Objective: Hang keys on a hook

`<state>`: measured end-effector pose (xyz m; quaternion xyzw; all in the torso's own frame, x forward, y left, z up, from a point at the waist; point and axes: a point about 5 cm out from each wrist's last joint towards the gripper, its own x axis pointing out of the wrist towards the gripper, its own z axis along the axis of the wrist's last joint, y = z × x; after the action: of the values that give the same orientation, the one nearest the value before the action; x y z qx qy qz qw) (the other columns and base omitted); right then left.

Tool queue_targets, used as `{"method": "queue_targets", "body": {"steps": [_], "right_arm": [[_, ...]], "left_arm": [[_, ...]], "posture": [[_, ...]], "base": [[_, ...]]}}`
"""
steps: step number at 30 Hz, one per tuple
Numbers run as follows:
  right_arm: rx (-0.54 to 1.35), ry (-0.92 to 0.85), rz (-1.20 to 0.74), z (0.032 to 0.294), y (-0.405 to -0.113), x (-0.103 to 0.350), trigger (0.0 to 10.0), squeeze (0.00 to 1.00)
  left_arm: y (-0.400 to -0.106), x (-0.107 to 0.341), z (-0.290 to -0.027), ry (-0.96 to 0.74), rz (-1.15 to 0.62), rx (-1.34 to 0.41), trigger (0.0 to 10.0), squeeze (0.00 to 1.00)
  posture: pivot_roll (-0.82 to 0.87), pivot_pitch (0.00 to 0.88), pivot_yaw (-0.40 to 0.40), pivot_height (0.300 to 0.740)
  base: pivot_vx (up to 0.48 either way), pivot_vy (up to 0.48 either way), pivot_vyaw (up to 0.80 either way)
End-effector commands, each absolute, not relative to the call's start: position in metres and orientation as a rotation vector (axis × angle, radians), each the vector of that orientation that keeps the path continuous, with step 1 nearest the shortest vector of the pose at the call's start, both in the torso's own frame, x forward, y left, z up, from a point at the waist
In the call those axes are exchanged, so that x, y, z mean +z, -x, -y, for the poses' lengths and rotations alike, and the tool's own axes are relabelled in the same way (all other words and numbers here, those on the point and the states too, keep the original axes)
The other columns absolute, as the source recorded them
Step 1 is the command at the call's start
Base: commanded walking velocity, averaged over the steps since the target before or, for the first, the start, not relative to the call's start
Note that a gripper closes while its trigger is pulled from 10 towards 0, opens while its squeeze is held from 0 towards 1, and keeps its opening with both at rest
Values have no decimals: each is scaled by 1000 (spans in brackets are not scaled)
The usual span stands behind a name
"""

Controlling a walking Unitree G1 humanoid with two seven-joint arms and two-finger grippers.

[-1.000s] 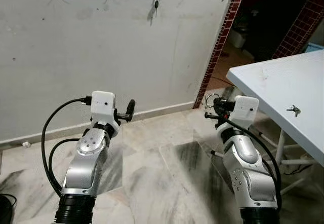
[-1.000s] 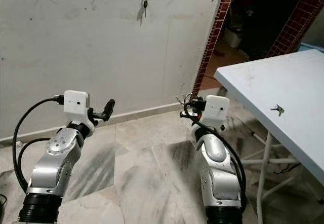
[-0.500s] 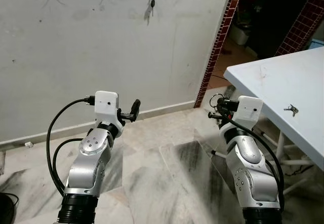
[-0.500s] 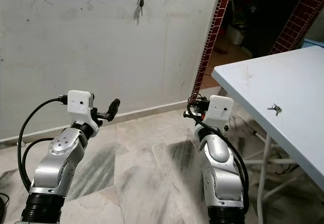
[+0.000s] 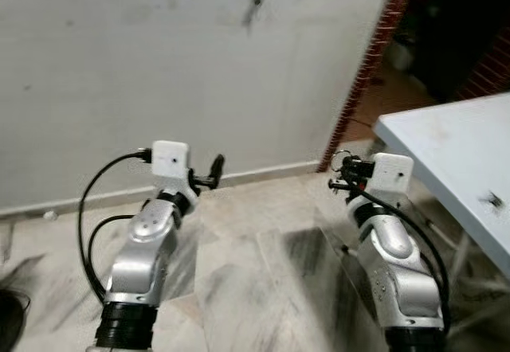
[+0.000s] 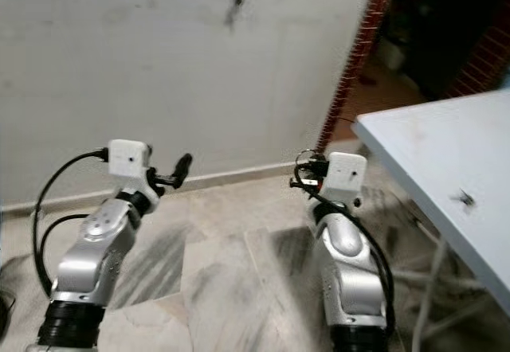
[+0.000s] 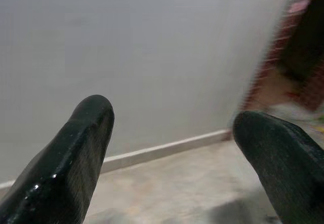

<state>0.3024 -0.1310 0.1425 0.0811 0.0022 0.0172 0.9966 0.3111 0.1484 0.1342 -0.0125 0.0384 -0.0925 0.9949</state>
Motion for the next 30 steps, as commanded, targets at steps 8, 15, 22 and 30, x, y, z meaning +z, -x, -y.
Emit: {"method": "queue_targets", "body": {"steps": [8, 15, 22, 30], "right_arm": [[9, -149, -8, 140, -301, 139, 10000, 0], [13, -148, -10, 139, -301, 138, 10000, 0], [15, -147, -12, 139, -301, 137, 10000, 0], [20, -145, -13, 138, -301, 137, 10000, 0]], "left_arm": [[-313, 136, -139, 41, -77, -214, 10000, 0], [-313, 136, -138, 42, -79, -219, 10000, 0], [-313, 135, -136, 44, -82, -225, 10000, 0], [-313, 135, -136, 47, -84, -226, 10000, 0]], "posture": [[63, 0, -95, 740], [64, 0, -94, 740], [67, 0, -94, 740], [72, 0, -94, 740]], "base": [[359, 0, 0], [373, 0, 0], [422, 0, 0], [480, 0, 0]]}}
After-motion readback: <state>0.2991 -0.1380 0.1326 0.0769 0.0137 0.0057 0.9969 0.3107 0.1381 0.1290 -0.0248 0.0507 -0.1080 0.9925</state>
